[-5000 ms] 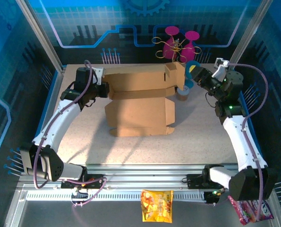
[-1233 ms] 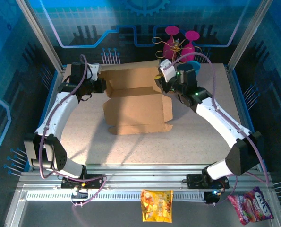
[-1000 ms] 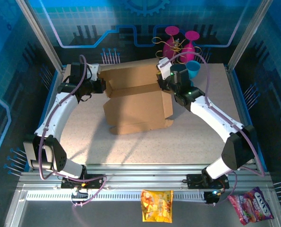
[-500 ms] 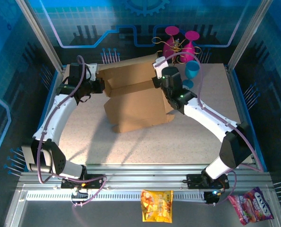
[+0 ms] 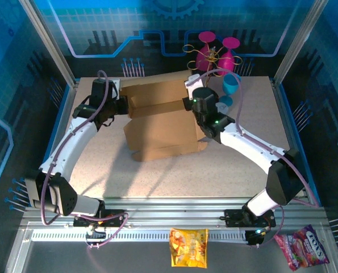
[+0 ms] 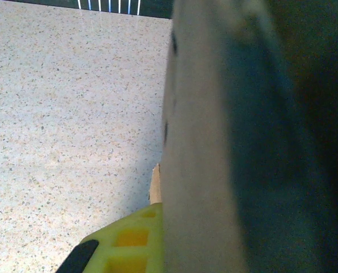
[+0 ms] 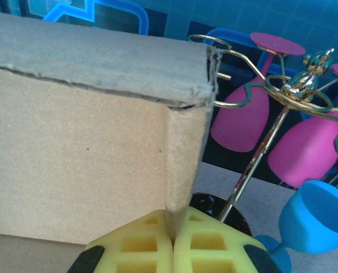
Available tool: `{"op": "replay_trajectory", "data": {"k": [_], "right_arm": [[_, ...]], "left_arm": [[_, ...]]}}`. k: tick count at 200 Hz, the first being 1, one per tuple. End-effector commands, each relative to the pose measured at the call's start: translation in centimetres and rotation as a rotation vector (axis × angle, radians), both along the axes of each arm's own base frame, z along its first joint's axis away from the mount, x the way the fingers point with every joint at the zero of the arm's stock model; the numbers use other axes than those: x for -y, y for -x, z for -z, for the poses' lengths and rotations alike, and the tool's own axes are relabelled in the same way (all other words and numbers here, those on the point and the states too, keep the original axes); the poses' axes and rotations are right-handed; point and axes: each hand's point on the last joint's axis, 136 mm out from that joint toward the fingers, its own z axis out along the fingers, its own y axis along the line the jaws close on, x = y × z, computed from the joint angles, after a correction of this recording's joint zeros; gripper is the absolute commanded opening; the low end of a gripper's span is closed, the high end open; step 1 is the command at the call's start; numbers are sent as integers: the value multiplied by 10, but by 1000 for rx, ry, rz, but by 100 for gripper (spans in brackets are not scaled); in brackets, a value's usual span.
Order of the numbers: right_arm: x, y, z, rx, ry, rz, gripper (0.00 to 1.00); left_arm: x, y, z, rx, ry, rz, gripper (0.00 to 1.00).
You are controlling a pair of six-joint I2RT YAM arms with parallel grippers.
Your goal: Fold the paper box
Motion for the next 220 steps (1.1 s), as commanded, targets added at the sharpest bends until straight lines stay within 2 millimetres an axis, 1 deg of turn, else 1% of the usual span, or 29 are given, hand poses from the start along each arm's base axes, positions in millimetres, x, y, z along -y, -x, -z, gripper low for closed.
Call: {"op": "replay_trajectory", "data": {"k": [1,13,20,23,27,79,96,140,173,208,220], "right_arm": [[-6,-1,-24,57,-139,-123,0],[-2,-4,-28,67,-159,-144,0],[1,-5,-26,61,-159,-152,0],[1,-6,-32,84,-173,-159,0],[2,-6,-33,90,-181,-169,0],[16,-16,-32,115,-201,-181,3],[18,-20,-32,122,-202,-180,6],[17,-29,-31,129,-200,-170,18],[19,-38,-30,132,-195,-153,20],[22,-46,-30,136,-186,-127,25],[24,-48,-29,137,-182,-116,28]], "left_arm": [[20,11,-20,36,38,91,0],[21,14,-21,36,34,100,0],[21,15,-21,35,32,105,0],[21,15,-21,35,30,107,0],[22,15,-21,36,29,112,0],[22,18,-23,43,18,128,0],[22,18,-24,42,18,130,0],[22,16,-24,38,16,127,0],[22,15,-24,37,15,129,0],[22,14,-23,35,15,128,0],[23,14,-24,38,14,130,0]]}}
